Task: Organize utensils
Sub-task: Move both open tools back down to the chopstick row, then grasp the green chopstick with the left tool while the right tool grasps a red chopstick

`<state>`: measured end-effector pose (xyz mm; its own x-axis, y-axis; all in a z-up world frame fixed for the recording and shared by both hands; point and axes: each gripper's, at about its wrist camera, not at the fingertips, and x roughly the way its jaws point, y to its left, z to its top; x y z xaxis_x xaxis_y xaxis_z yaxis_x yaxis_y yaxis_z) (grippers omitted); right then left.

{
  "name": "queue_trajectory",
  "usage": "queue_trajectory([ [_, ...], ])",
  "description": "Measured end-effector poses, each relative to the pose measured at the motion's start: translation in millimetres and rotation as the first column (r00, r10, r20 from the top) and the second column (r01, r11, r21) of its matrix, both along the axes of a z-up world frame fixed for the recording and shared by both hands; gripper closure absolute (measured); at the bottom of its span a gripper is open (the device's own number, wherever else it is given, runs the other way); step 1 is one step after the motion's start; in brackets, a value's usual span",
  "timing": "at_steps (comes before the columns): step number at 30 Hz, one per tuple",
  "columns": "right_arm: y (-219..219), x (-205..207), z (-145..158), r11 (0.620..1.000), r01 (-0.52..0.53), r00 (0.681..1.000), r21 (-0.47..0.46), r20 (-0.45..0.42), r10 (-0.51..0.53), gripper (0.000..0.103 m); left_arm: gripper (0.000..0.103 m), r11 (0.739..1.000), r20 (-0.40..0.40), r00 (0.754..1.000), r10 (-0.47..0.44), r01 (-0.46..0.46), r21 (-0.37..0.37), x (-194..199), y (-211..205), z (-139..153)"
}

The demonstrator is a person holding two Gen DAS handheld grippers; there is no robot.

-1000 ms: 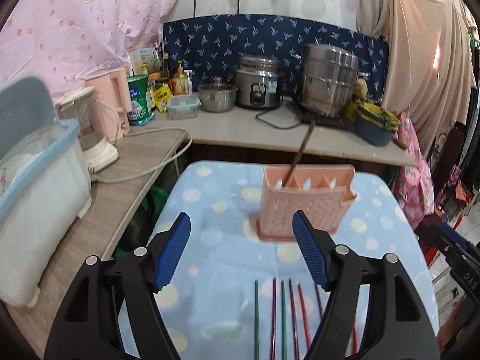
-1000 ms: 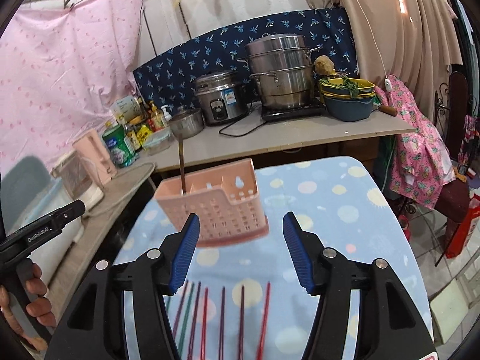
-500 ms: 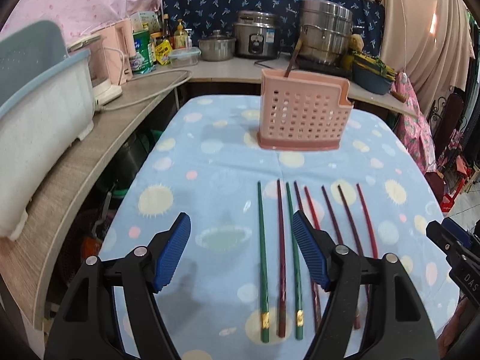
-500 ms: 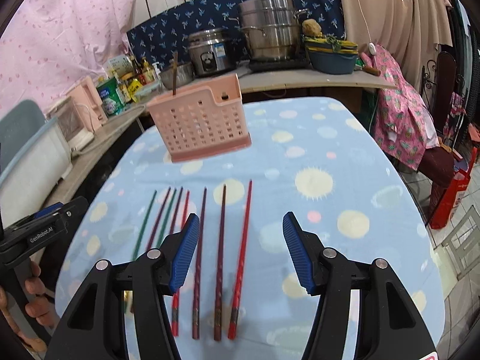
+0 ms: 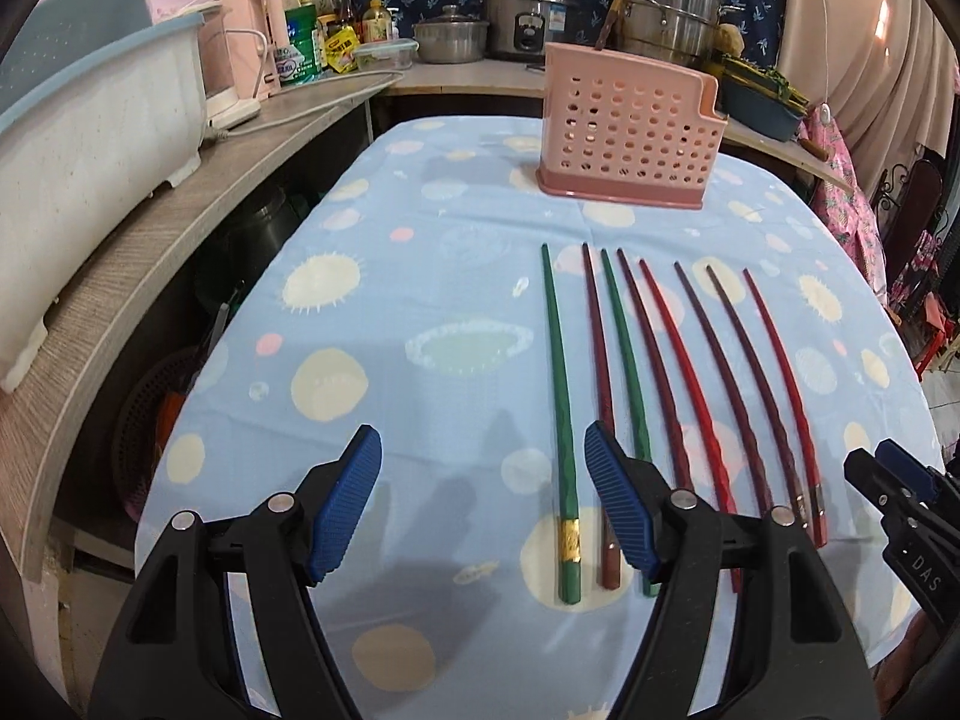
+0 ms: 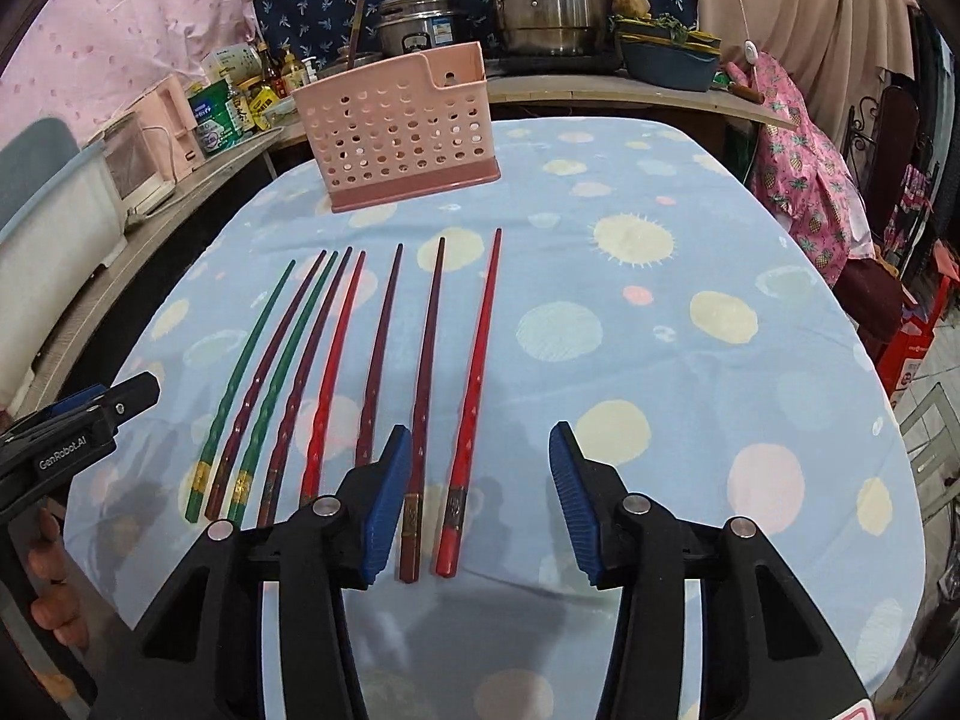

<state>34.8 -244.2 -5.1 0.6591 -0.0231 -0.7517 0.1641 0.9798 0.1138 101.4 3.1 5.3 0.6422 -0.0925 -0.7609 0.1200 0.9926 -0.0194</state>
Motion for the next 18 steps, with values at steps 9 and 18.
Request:
queue_trajectory([
  [9, 7, -4, -20, 1.000, -0.011, 0.999, 0.010, -0.039, 0.011, 0.075, 0.036, 1.000, -0.030, 1.000, -0.002, 0.002, 0.000, -9, -1, -16],
  [18, 9, -4, -27, 1.000, -0.017, 0.998, 0.008, -0.054, 0.018, 0.083, 0.036, 1.000, -0.051, 0.999, -0.017, 0.017, -0.008, -11, -5, -22],
])
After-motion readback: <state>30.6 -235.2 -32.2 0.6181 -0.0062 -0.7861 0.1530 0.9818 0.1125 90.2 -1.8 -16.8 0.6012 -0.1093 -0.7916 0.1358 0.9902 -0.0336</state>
